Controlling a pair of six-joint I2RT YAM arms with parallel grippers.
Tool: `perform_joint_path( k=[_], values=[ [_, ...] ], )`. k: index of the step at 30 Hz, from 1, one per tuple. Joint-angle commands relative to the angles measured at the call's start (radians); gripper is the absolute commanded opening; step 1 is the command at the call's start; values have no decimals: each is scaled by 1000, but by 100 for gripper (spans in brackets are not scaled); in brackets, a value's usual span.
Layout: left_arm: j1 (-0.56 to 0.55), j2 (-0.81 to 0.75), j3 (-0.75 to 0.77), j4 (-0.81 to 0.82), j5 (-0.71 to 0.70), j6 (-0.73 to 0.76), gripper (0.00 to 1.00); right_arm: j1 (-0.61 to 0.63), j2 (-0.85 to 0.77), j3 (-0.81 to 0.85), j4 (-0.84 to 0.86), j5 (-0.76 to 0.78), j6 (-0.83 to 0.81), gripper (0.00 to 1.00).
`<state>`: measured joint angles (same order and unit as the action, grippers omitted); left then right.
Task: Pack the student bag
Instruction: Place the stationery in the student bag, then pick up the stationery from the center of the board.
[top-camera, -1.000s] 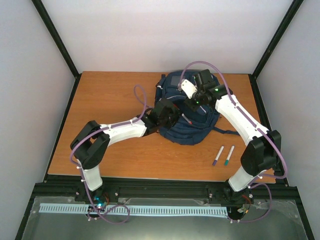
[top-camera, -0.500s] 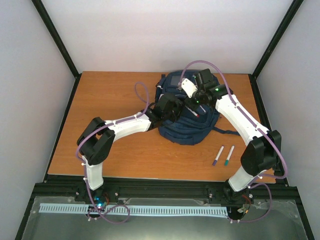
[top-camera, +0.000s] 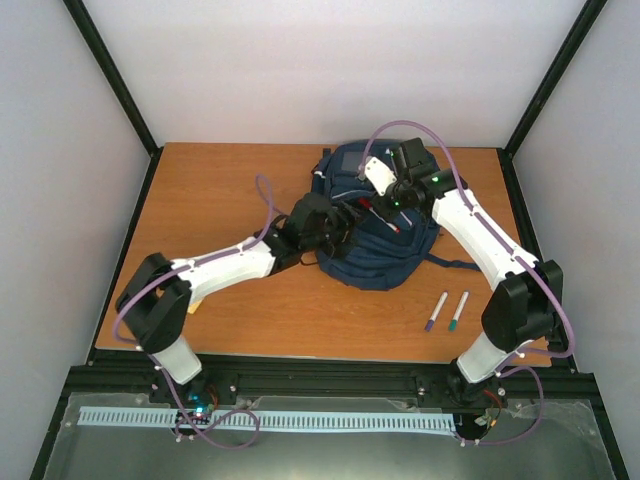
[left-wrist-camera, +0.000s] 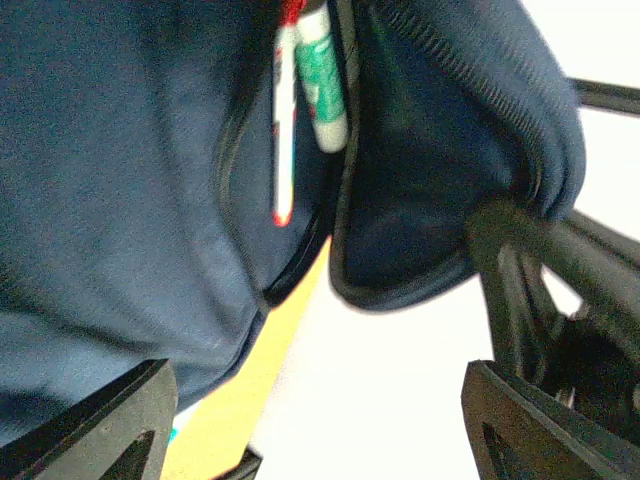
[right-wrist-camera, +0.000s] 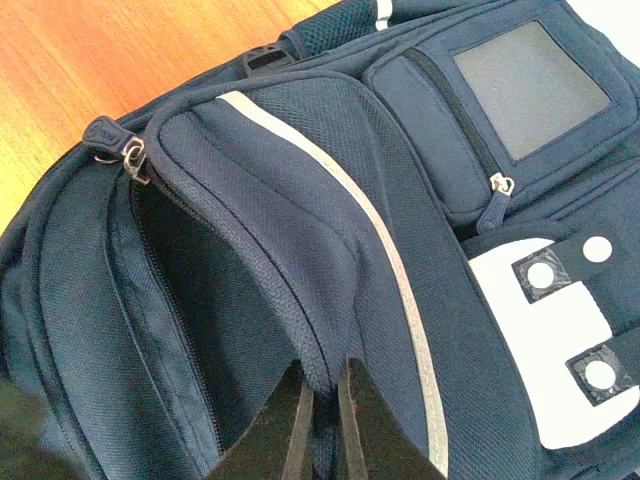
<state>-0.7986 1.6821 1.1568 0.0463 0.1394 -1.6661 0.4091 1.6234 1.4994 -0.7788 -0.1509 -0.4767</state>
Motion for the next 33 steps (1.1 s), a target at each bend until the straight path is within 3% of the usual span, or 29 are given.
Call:
perform_joint_path(
  k=[1,5,6,8,14,16,18,19,23,28,33],
  values=[
    [11,-102,-82,-28,137,65,81,-26,-14,6,69,-18,17,3],
    [13,-173,-80,-136,159,240,80,-27,-13,-17,59,-60,16,3],
    [13,-187,-76,-155,158,296,78,-26,-13,-26,58,-67,15,4],
    [13,-214,-68,-172,171,436,64,-27,-11,-48,59,-71,16,8],
    [44,-222,-24,-287,263,758,62,-27,0,-93,53,-110,10,17],
    [60,-224,-25,-308,283,827,52,-27,3,-110,54,-113,-2,19],
    [82,-224,-39,-292,322,854,50,-27,-8,-123,56,-97,-15,23],
    [94,-221,-37,-291,342,864,54,-28,-18,-127,54,-88,-19,27],
    [113,-242,31,-345,339,934,97,-38,-115,-171,57,-91,-36,49],
    [113,-260,142,-557,151,965,100,-93,-261,-228,7,-126,-90,63],
    [111,-245,160,-598,143,1109,100,-164,-385,-336,-67,-173,-184,76]
  ],
)
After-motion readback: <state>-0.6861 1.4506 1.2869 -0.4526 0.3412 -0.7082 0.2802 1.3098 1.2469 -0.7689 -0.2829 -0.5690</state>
